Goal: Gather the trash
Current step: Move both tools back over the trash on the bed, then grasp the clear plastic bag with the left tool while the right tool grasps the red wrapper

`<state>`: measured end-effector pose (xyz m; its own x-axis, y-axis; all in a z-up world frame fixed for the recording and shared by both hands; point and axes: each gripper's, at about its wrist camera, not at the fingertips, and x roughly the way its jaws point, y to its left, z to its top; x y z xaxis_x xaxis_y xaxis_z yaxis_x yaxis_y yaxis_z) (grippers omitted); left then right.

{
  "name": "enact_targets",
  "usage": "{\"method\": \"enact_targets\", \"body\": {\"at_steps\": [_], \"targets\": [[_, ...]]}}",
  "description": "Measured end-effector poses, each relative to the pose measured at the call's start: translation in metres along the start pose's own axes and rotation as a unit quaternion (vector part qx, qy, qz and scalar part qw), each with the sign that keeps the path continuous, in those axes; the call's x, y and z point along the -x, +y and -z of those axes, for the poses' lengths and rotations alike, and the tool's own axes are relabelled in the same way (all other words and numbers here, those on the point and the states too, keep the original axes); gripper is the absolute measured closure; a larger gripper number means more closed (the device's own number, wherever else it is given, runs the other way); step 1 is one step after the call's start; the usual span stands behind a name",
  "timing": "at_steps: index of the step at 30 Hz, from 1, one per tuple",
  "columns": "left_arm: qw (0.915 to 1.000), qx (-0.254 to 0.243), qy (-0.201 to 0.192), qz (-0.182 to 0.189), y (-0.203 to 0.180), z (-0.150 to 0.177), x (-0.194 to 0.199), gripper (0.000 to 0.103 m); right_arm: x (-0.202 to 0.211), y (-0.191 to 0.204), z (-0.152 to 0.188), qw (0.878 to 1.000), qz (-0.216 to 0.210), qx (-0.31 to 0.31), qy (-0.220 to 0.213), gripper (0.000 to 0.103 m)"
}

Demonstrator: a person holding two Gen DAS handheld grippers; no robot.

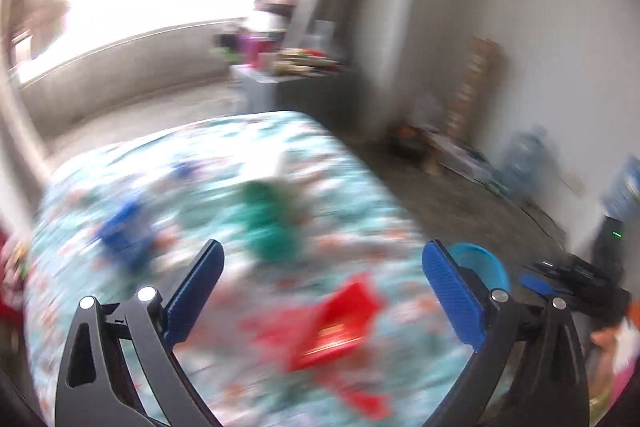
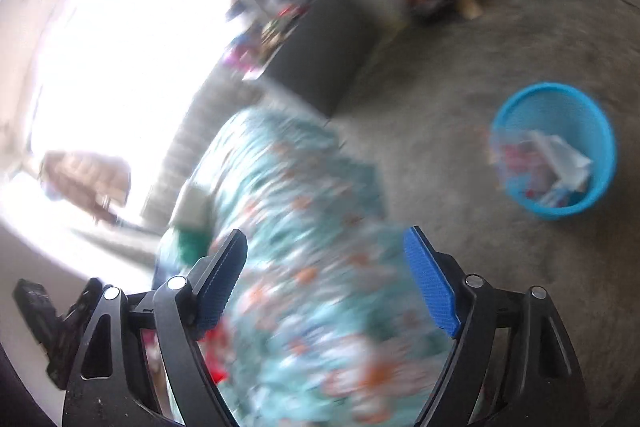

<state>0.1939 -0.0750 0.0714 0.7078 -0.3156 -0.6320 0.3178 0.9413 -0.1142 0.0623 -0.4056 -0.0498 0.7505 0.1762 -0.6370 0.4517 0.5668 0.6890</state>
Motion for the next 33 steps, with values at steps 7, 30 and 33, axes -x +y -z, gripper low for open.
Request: {"method": "enact_targets", "body": {"at_steps": [7,30,33], "targets": [[0.995,0.088,0.02,-0.043,0.089,0.057,0.027,0.006,-0.045,0.072,0.053,0.992,-0.024,0.076,0.095,0.026],[0.9335,0.304,0.086,0.17,0.147,0.108,-0.063,0.047,-0.139,0.113,0.067,0.988,-0.05,0.054,0.134,0.046],[0.9254,0.323,0.084,0.18,0.148,0.106,-0.068,0.053,-0.143,0.117,0.068,0.987,-0.056,0.06,0.138,0.049]]}}
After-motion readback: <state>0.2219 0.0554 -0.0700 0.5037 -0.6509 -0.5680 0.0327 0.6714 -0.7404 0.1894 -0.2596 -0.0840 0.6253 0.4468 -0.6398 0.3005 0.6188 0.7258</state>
